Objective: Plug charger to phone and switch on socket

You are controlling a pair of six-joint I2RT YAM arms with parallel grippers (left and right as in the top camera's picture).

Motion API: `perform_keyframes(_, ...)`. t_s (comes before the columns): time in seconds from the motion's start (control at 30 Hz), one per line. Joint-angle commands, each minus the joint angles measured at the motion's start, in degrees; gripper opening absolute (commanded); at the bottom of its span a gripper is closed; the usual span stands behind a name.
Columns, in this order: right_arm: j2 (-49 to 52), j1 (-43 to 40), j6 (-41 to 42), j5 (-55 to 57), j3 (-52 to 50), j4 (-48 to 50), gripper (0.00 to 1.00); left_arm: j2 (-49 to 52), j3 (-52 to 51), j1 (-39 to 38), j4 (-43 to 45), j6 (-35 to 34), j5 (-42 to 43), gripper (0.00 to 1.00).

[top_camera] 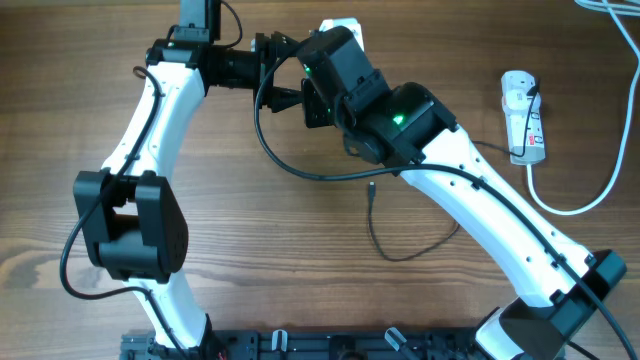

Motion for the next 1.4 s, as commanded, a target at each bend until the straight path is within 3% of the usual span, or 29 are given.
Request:
perform_keyframes(0.0, 0.83, 0.35, -0.87, 1.01, 0.81, 0.76, 0.28, -1.70, 0.07, -0.26, 0.02, -0.55, 3.10, 0.64)
perform_keyframes(0.63, 0.85, 0.35, -1.22, 1.25, 0.81, 1.55, 0.21, -1.70, 0.07, -0.26, 0.04, -0.52, 3.72, 0.64)
perform_keyframes(1.07, 0.85, 0.35, 0.59, 1.16, 0.81, 1.66, 0.06, -1.70, 0.07, -0.26, 0.04, -0.52, 3.72, 0.68)
perform_keyframes(1.17, 0.85, 0.35, 2.93, 1.20, 0.81, 1.81, 0.04, -1.70, 0.07, -0.26, 0.07, -0.52, 3.69, 0.73)
perform_keyframes(1.37, 0.79, 0.24, 9.33, 1.31, 0.83, 3.10, 0.04, -1.70, 0.07, -0.26, 0.07, -0.55, 3.67, 1.00)
